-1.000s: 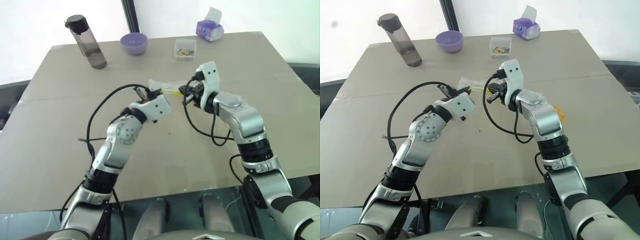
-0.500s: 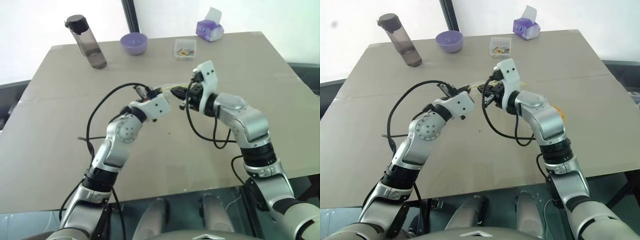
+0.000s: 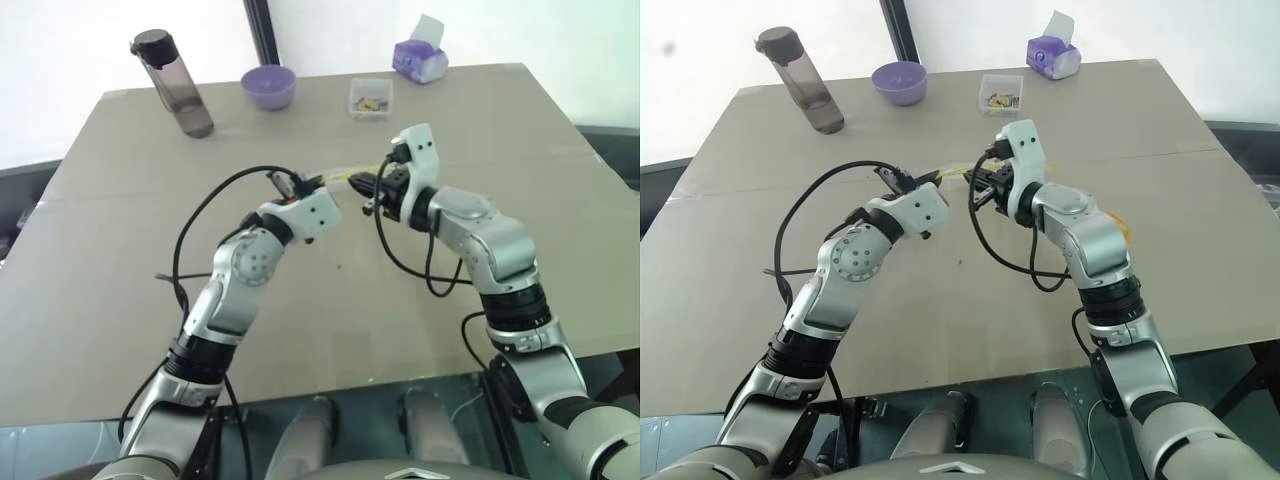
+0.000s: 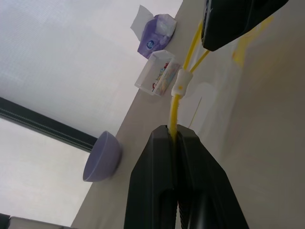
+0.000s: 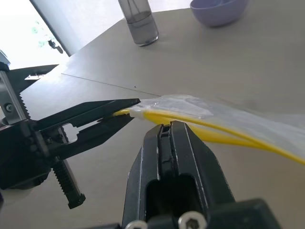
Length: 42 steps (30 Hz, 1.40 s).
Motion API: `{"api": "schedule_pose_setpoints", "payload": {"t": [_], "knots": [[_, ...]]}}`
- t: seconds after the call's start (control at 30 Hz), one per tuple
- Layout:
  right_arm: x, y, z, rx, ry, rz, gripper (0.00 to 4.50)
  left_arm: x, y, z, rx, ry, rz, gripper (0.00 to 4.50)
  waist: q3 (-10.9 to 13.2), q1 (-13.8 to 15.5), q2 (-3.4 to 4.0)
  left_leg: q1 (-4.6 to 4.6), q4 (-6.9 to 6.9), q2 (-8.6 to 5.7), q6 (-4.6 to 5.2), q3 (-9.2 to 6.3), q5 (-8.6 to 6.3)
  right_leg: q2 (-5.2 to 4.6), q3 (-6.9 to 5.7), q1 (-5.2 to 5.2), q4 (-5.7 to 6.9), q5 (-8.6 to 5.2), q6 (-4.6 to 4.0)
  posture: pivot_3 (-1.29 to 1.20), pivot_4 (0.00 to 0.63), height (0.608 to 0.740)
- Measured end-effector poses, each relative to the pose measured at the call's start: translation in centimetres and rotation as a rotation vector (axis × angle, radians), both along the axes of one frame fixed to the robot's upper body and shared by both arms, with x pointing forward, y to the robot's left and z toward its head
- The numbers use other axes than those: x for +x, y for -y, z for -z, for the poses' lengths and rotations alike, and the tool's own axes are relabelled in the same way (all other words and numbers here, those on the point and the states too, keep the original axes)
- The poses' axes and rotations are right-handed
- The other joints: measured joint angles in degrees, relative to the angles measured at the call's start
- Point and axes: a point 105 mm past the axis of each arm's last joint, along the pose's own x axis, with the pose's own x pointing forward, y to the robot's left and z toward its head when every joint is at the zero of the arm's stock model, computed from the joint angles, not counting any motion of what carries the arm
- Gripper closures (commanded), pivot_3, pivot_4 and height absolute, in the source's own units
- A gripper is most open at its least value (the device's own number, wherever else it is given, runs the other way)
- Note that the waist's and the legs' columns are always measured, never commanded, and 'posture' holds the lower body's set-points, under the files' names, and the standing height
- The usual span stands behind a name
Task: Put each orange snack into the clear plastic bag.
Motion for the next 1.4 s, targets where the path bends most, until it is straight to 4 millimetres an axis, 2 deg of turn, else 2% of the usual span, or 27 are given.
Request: {"api": "schedule_pose_setpoints", "payload": {"t": [0.23, 0.57, 0.77, 0.87, 1.07, 1.27, 1.4], "knots": [[0.9, 0.5, 0.3, -0.007, -0.018, 0.06, 4.46, 0.0, 0.1, 0.1, 0.003, -0.005, 0.005, 4.5, 0.0, 0.0, 0.0, 0.0, 0.0, 0.0, 0.0, 0.01, 0.0, 0.0, 0.0, 0.0, 0.0, 0.0, 0.0, 0.0, 0.15, 0.74], [2.8, 1.3, 0.4, 0.064, -0.071, 0.211, 4.46, -0.5, 1.5, 1.0, 0.016, -0.035, 0.056, 4.5, 0.0, -0.01, 0.0, 0.0, 0.0, 0.0, 0.0, 0.0, 0.0, 0.0, 0.01, 0.0, 0.0, 0.0, 0.0, 0.0, 0.15, 0.74], [3.6, 2.3, 1.2, -0.036, -0.038, 0.283, 4.46, -0.6, 1.6, 1.1, 0.019, -0.04, 0.063, 4.5, 0.0, -0.05, 0.0, 0.0, 0.0, 0.0, 0.0, 0.05, 0.0, 0.0, 0.01, 0.0, 0.0, 0.0, 0.0, 0.0, 0.15, 0.74], [3.5, 1.7, 1.0, -0.019, -0.033, 0.256, 4.46, -0.6, 1.6, 1.1, 0.02, -0.041, 0.064, 4.5, 0.0, -0.14, 0.0, 0.0, -0.01, 0.02, 0.0, 0.04, 0.0, 0.01, 0.01, -0.01, 0.01, 0.0, 0.0, 0.0, 0.15, 0.74], [1.9, -0.8, 0.2, 0.028, -0.033, 0.103, 4.46, -0.6, 1.7, 1.1, 0.016, -0.042, 0.067, 4.5, 0.0, -0.05, 0.0, 0.0, 0.0, 0.01, 0.0, 0.0, 0.0, 0.01, 0.01, 0.0, 0.01, 0.0, 0.0, 0.0, 0.15, 0.74], [1.4, -0.9, 0.3, 0.037, -0.044, 0.067, 4.46, -0.7, 1.8, 1.0, 0.006, -0.043, 0.076, 4.5, 0.0, 0.01, 0.0, 0.0, 0.0, 0.0, 0.0, -0.01, 0.0, 0.0, 0.01, 0.0, 0.01, 0.0, 0.0, 0.0, 0.15, 0.74], [1.7, -0.4, 0.4, -0.02, 0.005, 0.086, 4.46, -1.0, 2.4, 1.1, -0.008, -0.048, 0.115, 4.5, 0.0, -0.05, 0.0, 0.0, 0.0, 0.0, 0.0, 0.01, 0.0, 0.0, 0.01, -0.01, 0.01, 0.0, 0.0, 0.0, 0.15, 0.74]]}}
